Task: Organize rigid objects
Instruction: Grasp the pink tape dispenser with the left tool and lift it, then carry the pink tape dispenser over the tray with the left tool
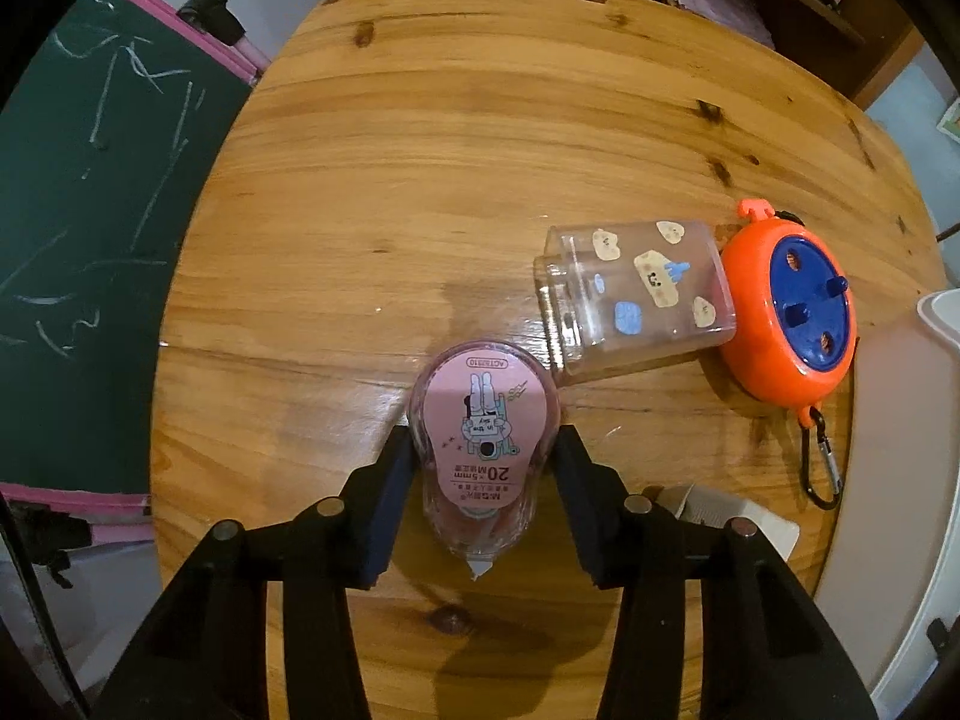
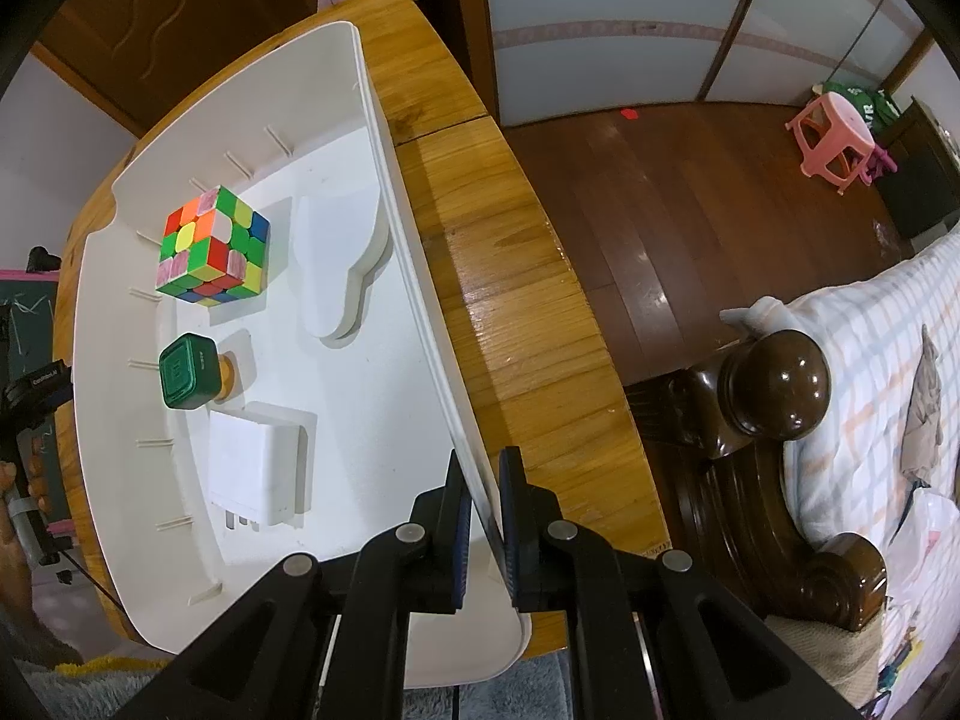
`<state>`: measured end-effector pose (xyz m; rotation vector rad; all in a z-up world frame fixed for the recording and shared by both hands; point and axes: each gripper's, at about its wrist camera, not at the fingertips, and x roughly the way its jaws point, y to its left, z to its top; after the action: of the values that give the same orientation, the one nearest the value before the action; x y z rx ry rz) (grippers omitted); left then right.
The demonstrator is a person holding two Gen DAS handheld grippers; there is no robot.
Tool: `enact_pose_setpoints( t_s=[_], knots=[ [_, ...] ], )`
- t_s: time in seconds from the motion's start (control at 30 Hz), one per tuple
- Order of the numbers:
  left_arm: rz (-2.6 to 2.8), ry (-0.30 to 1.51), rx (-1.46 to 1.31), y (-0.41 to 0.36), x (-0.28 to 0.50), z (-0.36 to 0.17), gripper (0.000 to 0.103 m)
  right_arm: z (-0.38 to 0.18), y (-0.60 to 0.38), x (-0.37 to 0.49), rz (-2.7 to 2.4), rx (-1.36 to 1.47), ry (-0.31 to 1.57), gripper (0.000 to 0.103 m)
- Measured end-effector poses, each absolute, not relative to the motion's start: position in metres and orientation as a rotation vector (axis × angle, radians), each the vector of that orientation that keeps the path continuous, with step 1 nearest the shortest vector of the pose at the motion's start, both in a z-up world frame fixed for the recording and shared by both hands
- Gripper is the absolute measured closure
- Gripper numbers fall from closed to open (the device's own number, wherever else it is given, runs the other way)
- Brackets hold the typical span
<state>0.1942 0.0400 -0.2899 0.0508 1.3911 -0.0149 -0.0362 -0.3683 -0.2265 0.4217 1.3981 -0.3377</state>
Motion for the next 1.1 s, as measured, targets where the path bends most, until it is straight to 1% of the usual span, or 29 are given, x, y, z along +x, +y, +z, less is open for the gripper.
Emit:
enact_pose_setpoints(
  t_s=[0.4, 0.63, 0.83, 1.1],
  knots=[
    [-0.028, 1.288, 0.076, 0.022, 0.156, -0.210, 0.052, -0.227, -0.368, -0.035, -0.300, 0.408, 1.396, 0.094],
    [-0.073, 1.235, 0.095, -0.013, 0.127, -0.168, 0.052, -0.229, -0.370, -0.037, -0.249, 0.401, 1.386, 0.096],
    [-0.133, 1.199, 0.126, -0.054, 0.105, -0.140, 0.052, -0.228, -0.366, -0.037, -0.206, 0.337, 1.382, 0.098],
    [-0.242, 1.216, 0.174, -0.121, 0.078, -0.130, 0.052, -0.230, -0.368, -0.038, -0.138, 0.328, 1.385, 0.099]
  ],
)
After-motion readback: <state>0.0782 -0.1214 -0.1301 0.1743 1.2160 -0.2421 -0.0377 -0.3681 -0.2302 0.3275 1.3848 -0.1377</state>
